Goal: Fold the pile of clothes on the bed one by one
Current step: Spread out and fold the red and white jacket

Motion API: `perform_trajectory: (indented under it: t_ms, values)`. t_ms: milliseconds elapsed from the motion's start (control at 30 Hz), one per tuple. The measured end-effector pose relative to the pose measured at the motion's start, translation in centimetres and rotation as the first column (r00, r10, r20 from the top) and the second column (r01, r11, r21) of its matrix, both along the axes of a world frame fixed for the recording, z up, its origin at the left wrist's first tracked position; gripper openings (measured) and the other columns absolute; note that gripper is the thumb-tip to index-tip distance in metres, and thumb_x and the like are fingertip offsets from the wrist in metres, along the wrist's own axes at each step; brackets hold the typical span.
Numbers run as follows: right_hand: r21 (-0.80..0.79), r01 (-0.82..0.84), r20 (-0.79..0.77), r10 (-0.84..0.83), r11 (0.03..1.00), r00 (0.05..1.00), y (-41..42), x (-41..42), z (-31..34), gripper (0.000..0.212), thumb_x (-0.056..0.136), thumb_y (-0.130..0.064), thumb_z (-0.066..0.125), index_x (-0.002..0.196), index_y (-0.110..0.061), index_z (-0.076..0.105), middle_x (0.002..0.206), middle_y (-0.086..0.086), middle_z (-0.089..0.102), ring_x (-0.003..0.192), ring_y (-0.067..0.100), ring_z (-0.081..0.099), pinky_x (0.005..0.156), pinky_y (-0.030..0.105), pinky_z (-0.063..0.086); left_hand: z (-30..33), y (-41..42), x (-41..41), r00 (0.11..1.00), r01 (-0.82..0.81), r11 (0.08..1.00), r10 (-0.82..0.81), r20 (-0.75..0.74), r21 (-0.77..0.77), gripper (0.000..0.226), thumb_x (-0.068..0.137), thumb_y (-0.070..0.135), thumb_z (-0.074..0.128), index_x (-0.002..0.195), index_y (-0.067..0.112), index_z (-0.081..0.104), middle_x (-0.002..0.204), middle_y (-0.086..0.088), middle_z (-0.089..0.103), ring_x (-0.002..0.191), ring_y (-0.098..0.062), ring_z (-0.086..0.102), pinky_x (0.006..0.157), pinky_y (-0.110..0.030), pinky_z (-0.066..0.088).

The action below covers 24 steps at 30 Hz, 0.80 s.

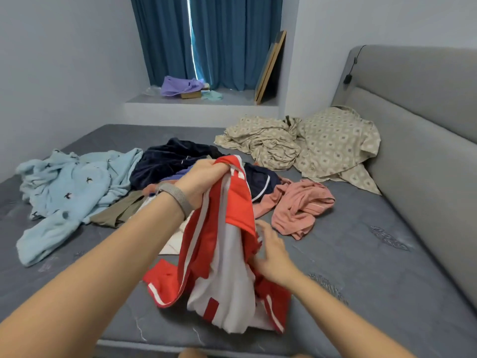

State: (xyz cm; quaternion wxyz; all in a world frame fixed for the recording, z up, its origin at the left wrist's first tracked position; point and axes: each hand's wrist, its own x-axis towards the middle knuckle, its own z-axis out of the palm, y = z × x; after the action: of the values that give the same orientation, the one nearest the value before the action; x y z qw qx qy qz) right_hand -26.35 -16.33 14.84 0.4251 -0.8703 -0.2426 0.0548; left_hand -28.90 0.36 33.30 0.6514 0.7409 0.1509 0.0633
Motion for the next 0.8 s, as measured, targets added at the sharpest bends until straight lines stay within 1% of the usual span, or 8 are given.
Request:
perform_trajectory:
  t_ms: [67,200,400,500,567,600,700,800]
  values:
    - [0.103,0.087,-0.047,-0.083,0.991,0.995,0.0,0.7,-0.1,0.086,0.057,-0.044,0.058,0.136,-0.033,0.026,0.125,-0.001,0.050,0.120,0.029,0.047,0.101,0.046,0.038,0.5,1.4,-0.2,0.996,-0.053,0.995,0.046,0.080,0.082,0.017,0.092,0.020,0.060,0.076,0.020,0.068,0.061,0.007,0.068,0.055,-0.004,0.063,0.053,-0.015,0.052]
    - [-0.040,-0.126,-0.081,0.123,0.991,0.989,1.4,0.3,0.2,0.108,0.063,-0.036,0.074,0.147,-0.037,0.006,0.144,-0.001,0.038,0.130,0.025,0.036,0.107,0.044,0.032,1.1,2.5,-0.8,0.988,-0.010,0.983,-0.018,0.151,0.184,0.025,0.093,0.008,0.054,0.084,0.026,0.069,0.081,0.006,0.069,0.068,0.000,0.063,0.059,-0.011,0.049]
    - [0.201,0.168,-0.393,-0.078,0.965,0.916,2.7,3.9,1.9,0.057,0.090,-0.007,0.052,0.144,-0.012,0.036,0.099,-0.007,0.059,0.084,0.013,0.057,0.077,0.030,0.050,3.0,3.8,-2.1,0.968,0.089,0.911,-0.174,0.181,0.403,0.022,0.090,0.004,0.057,0.086,0.022,0.069,0.078,0.009,0.067,0.063,0.008,0.061,0.060,-0.008,0.048]
    - [0.429,0.464,-0.695,-0.044,0.775,0.717,1.5,5.1,5.5,0.028,0.103,-0.023,0.039,0.124,-0.011,0.053,0.094,0.001,0.059,0.075,0.013,0.055,0.067,0.030,0.048,3.4,8.0,-2.5,0.993,0.004,0.604,-0.097,0.069,0.797,0.019,0.085,0.010,0.056,0.091,0.019,0.071,0.091,-0.004,0.070,0.085,-0.012,0.065,0.074,-0.022,0.048]
    - [0.492,0.492,-0.644,-0.079,0.718,0.761,0.7,5.6,8.9,0.028,0.102,-0.031,0.039,0.105,-0.012,0.060,0.089,0.005,0.062,0.073,0.017,0.057,0.060,0.027,0.052,2.6,10.9,-2.9,0.995,-0.023,0.330,0.104,-0.012,0.944,0.033,0.084,0.005,0.050,0.106,0.022,0.070,0.108,-0.010,0.069,0.100,-0.032,0.062,0.081,-0.033,0.047]
    - [0.446,0.445,-0.553,-0.152,0.777,0.819,0.4,5.8,10.6,0.029,0.100,-0.031,0.041,0.094,-0.011,0.062,0.090,0.010,0.061,0.073,0.021,0.057,0.058,0.027,0.050,1.9,11.7,-3.0,0.985,-0.040,0.356,0.172,-0.023,0.934,0.037,0.085,0.002,0.047,0.108,0.020,0.069,0.111,-0.013,0.068,0.098,-0.034,0.061,0.080,-0.035,0.047]
    - [0.145,0.378,-0.153,-0.357,0.914,0.922,-0.2,6.3,14.4,0.043,0.097,-0.037,0.042,0.090,-0.001,0.065,0.094,0.021,0.058,0.092,0.030,0.056,0.078,0.036,0.042,0.7,10.4,-3.2,0.976,-0.117,0.910,0.180,-0.124,0.397,0.026,0.095,0.007,0.044,0.091,0.019,0.066,0.087,-0.010,0.063,0.074,-0.022,0.054,0.065,-0.032,0.047]
    - [0.015,0.229,-0.106,-0.226,0.973,0.968,-2.3,6.1,17.5,0.022,0.092,-0.024,0.057,0.098,-0.004,0.062,0.095,0.012,0.055,0.094,0.033,0.057,0.072,0.038,0.052,0.6,10.2,-3.5,0.981,-0.070,0.994,0.053,-0.185,-0.083,0.018,0.097,0.016,0.045,0.088,0.019,0.060,0.087,-0.006,0.061,0.078,-0.021,0.057,0.077,-0.044,0.053]
